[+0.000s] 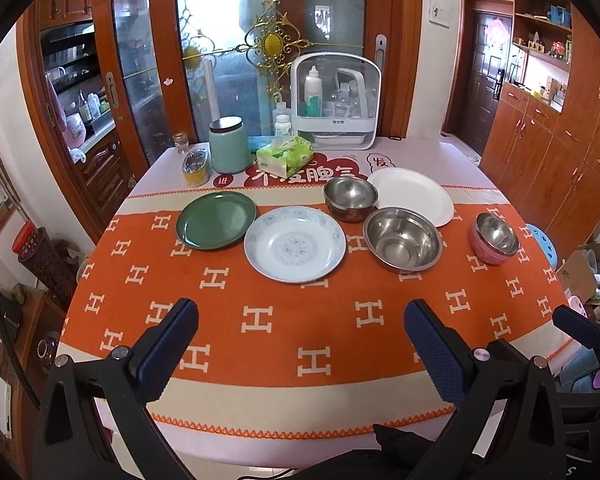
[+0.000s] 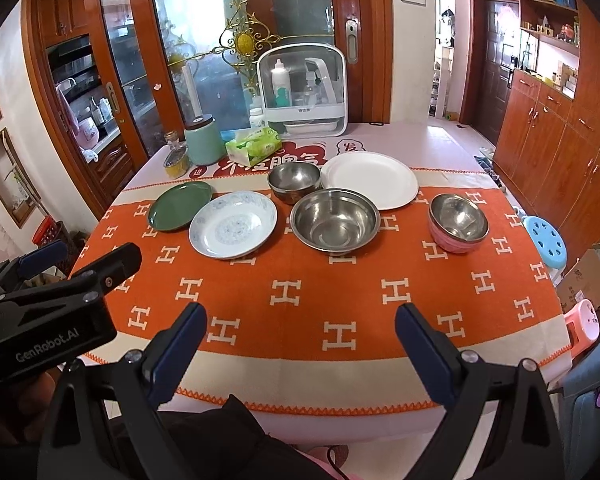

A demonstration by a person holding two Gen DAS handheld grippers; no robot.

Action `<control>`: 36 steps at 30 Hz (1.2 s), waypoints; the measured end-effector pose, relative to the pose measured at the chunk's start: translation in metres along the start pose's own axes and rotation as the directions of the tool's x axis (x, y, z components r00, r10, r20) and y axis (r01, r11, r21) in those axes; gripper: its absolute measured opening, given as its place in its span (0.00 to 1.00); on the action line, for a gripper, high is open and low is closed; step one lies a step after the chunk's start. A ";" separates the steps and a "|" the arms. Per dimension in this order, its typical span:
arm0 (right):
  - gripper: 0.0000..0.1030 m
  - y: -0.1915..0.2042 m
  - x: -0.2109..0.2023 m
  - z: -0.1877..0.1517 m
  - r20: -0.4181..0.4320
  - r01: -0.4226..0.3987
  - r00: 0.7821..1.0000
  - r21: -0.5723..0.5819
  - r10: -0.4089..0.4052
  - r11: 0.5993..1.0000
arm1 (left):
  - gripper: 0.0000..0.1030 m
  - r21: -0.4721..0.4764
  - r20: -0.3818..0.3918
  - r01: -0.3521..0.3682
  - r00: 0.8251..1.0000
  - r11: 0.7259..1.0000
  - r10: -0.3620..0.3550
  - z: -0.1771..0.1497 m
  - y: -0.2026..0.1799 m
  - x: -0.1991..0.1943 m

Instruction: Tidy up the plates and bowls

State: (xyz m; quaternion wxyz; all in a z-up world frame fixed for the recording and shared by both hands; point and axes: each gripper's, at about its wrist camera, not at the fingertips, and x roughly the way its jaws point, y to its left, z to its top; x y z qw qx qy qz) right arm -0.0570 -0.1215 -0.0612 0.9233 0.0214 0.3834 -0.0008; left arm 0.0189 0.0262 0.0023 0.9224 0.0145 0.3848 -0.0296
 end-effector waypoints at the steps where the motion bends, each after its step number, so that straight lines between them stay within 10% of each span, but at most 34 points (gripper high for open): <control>1: 0.93 0.003 -0.003 -0.001 0.006 0.007 1.000 0.000 -0.007 1.000 | 0.99 0.003 0.004 0.004 1.000 1.000 -0.004 0.001 0.002 0.000; 36: 0.93 -0.048 0.008 0.011 -0.014 0.049 0.999 0.202 -0.047 0.978 | 0.99 0.053 -0.080 0.127 0.989 0.991 -0.122 0.021 -0.020 0.043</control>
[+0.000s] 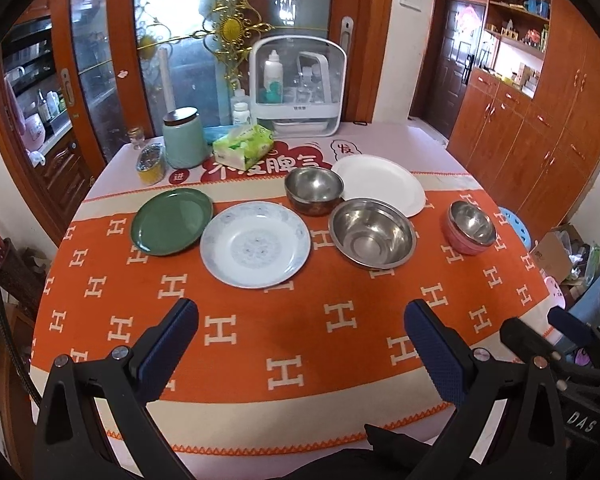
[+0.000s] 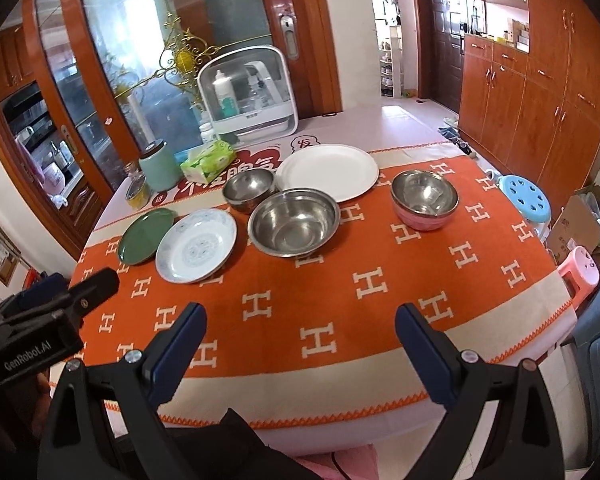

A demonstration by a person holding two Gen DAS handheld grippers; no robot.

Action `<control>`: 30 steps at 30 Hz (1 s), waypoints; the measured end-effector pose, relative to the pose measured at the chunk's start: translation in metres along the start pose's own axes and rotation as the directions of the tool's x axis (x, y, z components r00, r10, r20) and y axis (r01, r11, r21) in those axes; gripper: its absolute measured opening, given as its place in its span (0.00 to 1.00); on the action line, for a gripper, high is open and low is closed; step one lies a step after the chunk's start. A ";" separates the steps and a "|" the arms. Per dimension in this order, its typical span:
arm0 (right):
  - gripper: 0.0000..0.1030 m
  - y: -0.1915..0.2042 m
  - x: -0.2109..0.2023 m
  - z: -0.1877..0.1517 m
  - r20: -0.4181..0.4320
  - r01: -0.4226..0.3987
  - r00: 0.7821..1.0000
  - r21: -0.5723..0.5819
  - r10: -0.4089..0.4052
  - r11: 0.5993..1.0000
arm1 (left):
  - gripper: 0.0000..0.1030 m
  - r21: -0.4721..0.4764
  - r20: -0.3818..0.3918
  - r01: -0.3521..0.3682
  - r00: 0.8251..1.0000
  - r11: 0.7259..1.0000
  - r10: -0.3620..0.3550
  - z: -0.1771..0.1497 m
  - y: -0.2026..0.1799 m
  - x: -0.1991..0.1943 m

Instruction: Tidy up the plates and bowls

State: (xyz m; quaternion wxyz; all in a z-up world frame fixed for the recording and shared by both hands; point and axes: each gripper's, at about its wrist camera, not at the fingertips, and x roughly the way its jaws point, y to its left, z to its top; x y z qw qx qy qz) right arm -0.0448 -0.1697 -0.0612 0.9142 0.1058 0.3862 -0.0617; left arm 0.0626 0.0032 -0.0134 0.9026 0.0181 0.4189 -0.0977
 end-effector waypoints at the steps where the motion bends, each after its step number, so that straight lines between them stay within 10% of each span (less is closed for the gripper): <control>1: 0.93 -0.005 0.004 0.005 -0.005 -0.004 1.000 0.010 0.004 1.000 | 0.99 0.005 -0.004 -0.002 1.000 1.000 0.002 0.002 -0.003 0.004; 15: 0.93 -0.055 0.061 0.076 -0.022 -0.048 0.998 0.167 0.052 0.985 | 0.99 -0.041 -0.229 0.050 0.972 0.998 -0.058 0.078 -0.017 0.089; 30: 0.93 -0.094 0.147 0.130 -0.051 -0.071 0.995 0.295 0.090 0.953 | 0.99 0.030 -0.282 0.086 0.957 0.996 -0.074 0.197 -0.026 0.181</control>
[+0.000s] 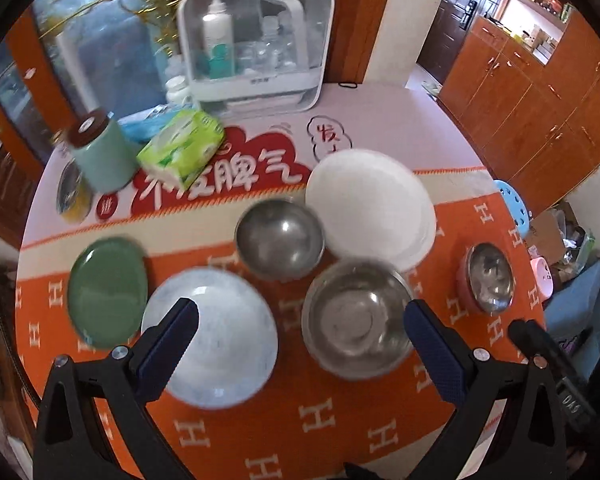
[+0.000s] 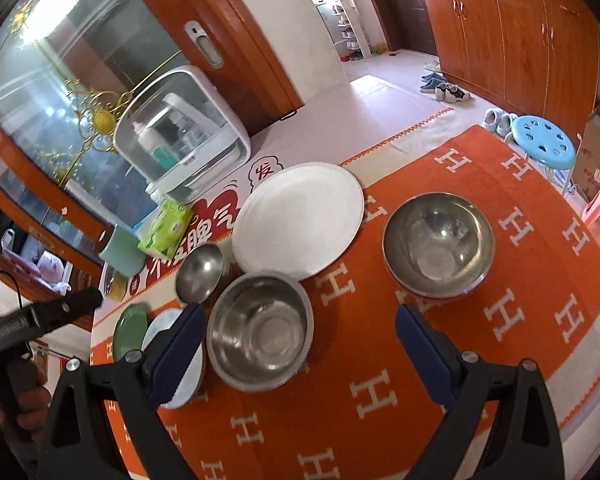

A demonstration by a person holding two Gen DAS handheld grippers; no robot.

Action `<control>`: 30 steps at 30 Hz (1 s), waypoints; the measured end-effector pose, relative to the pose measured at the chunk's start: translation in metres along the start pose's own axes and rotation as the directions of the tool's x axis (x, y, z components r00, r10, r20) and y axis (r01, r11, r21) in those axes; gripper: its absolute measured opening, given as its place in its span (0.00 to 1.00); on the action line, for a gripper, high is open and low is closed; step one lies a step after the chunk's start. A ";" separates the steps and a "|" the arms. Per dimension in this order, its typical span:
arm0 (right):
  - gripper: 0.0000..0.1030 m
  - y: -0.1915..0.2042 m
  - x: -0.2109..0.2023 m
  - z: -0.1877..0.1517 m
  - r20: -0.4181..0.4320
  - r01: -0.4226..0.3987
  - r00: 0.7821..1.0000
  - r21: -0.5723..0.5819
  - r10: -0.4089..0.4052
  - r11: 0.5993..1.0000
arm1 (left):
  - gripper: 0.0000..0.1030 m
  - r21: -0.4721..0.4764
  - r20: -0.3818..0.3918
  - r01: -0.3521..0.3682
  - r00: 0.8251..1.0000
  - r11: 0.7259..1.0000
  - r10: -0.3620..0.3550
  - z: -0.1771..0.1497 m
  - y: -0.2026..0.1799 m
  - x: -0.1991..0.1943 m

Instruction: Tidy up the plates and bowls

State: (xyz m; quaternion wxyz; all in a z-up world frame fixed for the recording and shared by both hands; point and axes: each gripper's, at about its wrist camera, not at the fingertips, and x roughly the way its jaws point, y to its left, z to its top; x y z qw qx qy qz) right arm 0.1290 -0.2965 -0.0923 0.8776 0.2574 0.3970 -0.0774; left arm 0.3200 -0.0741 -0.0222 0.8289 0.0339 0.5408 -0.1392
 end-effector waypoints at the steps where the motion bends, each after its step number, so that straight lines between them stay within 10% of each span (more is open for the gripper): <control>1: 0.93 -0.001 0.006 0.003 -0.003 0.000 1.000 0.007 0.000 1.000 | 0.99 0.011 0.007 -0.007 1.000 1.000 0.006 0.009 -0.001 0.004; 16: 0.93 -0.017 0.080 0.017 -0.030 -0.085 0.996 0.091 0.088 0.992 | 0.99 0.132 -0.006 -0.023 1.000 0.991 0.024 0.124 -0.014 0.089; 30: 0.93 -0.018 0.120 0.013 -0.016 -0.061 0.998 0.088 0.063 0.994 | 0.99 0.225 -0.111 0.056 0.993 0.973 -0.031 0.126 -0.018 0.202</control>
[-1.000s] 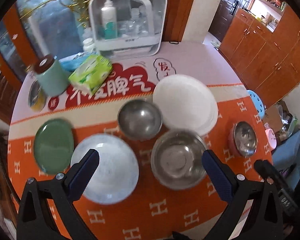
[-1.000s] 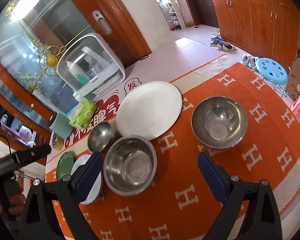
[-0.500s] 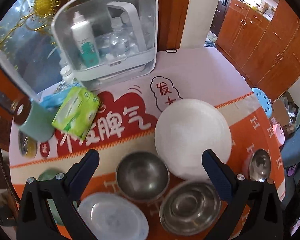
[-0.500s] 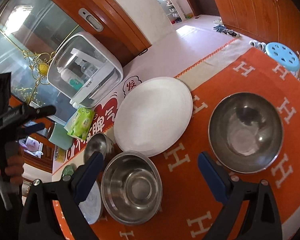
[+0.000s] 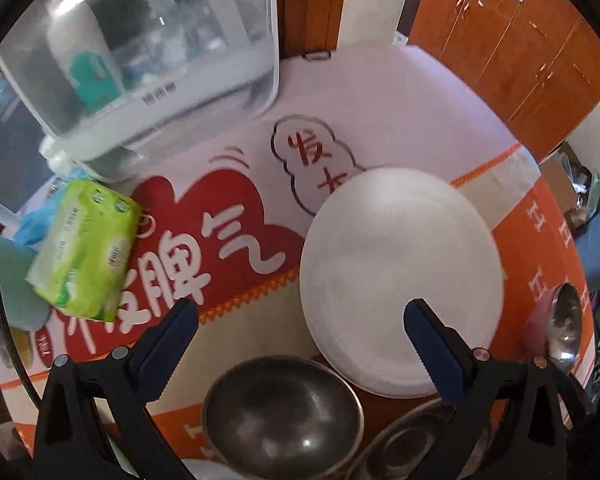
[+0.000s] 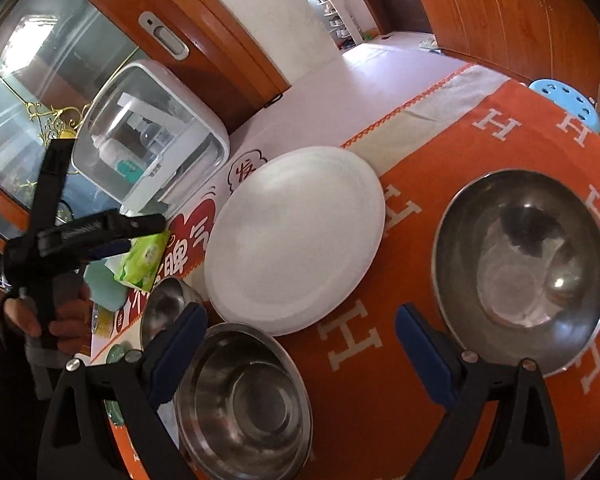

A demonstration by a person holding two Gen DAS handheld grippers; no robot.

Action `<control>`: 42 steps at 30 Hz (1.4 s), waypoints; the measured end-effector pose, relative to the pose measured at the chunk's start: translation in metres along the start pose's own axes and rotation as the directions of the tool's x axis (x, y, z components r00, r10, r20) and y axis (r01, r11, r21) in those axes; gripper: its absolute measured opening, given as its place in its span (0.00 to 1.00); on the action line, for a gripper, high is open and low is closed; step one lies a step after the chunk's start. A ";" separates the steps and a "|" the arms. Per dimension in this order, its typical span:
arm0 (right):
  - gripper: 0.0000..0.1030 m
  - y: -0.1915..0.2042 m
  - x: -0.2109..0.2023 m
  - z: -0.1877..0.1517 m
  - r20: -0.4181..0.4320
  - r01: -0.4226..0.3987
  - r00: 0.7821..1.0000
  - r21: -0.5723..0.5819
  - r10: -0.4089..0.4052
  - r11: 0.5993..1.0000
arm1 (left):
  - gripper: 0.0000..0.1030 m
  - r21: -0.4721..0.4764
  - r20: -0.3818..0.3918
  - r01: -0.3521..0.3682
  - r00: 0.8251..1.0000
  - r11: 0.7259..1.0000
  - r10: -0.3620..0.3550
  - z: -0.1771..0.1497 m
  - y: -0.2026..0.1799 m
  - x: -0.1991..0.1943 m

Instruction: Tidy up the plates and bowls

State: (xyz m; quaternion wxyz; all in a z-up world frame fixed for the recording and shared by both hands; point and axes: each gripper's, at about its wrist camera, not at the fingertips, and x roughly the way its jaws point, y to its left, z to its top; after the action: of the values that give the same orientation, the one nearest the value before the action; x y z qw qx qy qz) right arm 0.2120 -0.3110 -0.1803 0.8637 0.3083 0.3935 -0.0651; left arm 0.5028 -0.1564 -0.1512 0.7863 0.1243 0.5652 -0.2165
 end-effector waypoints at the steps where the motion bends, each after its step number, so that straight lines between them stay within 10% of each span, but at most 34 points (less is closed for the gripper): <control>1: 0.93 0.000 0.003 0.000 -0.004 0.002 1.000 0.000 -0.002 1.000 | 0.99 -0.004 -0.010 0.004 1.000 1.000 -0.004 0.000 0.002 0.009; 22: 0.80 0.001 0.051 0.006 -0.030 0.094 0.995 -0.052 -0.096 0.994 | 0.88 -0.162 -0.135 0.103 0.983 0.981 -0.125 0.000 0.019 0.099; 42: 0.46 -0.014 0.064 0.016 0.025 0.078 0.997 -0.083 -0.076 0.993 | 0.36 -0.182 -0.079 0.055 0.994 0.982 -0.070 0.013 -0.026 0.111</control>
State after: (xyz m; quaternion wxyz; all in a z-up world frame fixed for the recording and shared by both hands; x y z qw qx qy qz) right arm 0.2609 -0.3230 -0.2253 0.8771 0.2555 0.3979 -0.0850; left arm 0.5313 -0.2072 -0.2503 0.7623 0.0440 0.6190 -0.1837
